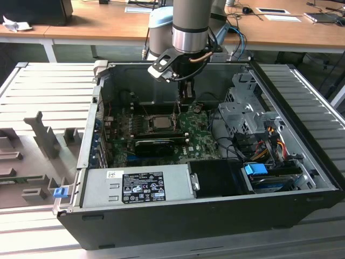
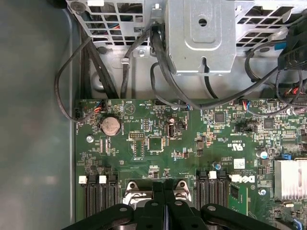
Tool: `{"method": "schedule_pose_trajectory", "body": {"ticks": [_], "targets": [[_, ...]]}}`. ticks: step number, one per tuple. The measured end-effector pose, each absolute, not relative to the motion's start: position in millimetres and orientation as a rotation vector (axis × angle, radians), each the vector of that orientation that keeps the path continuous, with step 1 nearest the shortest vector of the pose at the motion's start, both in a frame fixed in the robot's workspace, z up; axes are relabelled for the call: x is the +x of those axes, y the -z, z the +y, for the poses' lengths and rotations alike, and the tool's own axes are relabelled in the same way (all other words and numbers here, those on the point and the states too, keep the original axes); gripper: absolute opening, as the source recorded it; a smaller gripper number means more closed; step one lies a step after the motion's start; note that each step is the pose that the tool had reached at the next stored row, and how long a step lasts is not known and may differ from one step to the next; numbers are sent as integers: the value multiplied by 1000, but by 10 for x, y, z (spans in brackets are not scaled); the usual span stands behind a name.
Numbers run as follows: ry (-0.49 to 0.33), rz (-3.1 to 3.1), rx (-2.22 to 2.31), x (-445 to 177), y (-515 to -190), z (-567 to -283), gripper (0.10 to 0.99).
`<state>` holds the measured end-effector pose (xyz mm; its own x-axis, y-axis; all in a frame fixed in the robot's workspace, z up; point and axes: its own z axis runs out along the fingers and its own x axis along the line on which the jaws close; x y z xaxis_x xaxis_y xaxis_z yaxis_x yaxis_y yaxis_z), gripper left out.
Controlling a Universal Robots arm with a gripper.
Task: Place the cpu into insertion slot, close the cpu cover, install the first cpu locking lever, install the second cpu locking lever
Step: 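Close the cpu cover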
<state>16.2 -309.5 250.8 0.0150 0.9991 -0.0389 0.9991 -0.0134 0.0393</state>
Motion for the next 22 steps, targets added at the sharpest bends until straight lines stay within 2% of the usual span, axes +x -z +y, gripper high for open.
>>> {"method": "schedule_pose_trajectory", "body": {"ticks": [22], "targets": [[0, 2167, 2198, 62, -2504, -3095, 106]]}}
